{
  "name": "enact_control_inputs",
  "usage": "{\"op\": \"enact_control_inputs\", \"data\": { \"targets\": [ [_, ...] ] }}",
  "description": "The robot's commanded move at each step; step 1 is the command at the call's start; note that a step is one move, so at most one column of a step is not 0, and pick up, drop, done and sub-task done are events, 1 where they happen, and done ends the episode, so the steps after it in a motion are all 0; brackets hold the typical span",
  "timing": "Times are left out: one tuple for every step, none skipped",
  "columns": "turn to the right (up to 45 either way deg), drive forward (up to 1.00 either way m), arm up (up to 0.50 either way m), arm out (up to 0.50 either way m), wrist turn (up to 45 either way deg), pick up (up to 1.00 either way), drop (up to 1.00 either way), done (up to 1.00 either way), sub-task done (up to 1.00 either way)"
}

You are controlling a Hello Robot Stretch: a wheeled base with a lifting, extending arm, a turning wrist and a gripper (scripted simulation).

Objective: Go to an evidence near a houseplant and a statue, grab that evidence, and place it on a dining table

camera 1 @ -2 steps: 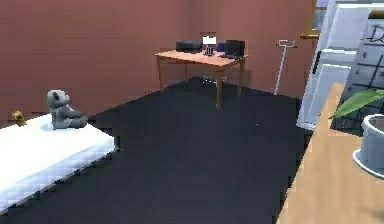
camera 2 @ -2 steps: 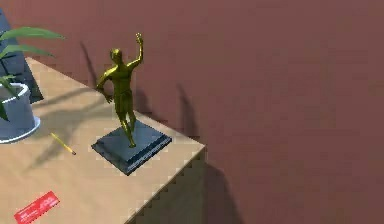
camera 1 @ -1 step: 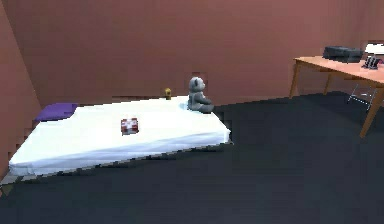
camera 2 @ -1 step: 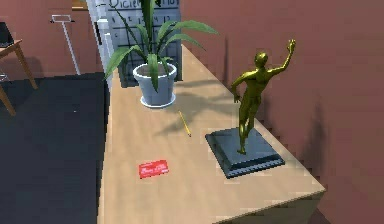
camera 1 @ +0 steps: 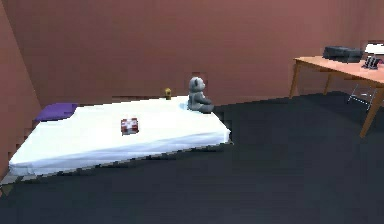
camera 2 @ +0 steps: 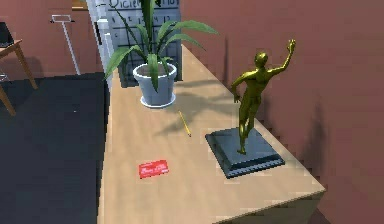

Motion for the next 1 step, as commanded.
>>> {"op": "enact_control_inputs", "data": {
  "targets": [
    [0.0,0.0,0.38,0.0,0.0,0.0,0.0,0.0,0.0]
  ]
}}
